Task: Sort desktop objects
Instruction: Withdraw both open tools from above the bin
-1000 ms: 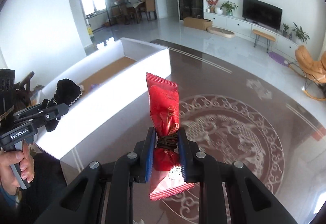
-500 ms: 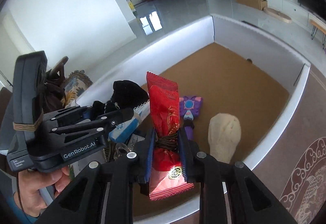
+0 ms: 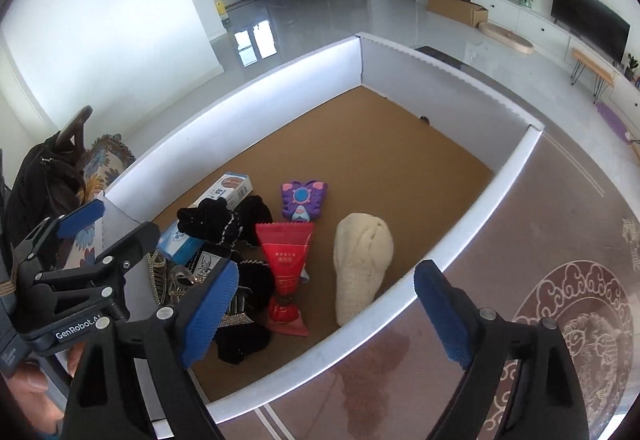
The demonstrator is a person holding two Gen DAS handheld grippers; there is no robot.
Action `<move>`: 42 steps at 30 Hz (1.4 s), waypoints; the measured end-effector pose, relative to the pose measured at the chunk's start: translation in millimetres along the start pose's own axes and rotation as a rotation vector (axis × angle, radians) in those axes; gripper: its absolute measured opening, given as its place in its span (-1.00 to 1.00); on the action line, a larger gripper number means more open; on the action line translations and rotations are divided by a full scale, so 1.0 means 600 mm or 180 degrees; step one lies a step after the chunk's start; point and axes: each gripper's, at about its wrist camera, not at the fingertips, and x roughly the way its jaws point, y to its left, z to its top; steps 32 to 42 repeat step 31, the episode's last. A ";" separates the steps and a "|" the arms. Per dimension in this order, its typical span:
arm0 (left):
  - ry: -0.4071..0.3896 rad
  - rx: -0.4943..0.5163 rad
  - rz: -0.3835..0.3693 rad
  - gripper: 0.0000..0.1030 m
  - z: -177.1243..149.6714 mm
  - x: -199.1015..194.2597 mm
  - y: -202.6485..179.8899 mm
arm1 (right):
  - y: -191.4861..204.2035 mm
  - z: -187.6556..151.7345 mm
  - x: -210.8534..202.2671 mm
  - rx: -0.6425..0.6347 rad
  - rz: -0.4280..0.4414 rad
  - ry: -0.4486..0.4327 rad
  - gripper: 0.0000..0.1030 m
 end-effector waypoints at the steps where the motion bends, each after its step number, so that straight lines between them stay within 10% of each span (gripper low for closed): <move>1: -0.0021 -0.0006 0.0011 0.87 -0.003 -0.008 0.000 | -0.003 0.003 -0.007 -0.0020 -0.0031 -0.0019 0.81; 7: -0.0138 0.0070 0.0438 0.87 -0.033 -0.053 -0.022 | -0.011 -0.004 -0.030 -0.0082 -0.0145 -0.0009 0.82; 42: -0.0311 -0.0407 0.0117 0.89 -0.047 -0.105 0.018 | 0.059 -0.031 -0.017 -0.0704 -0.0379 -0.0002 0.82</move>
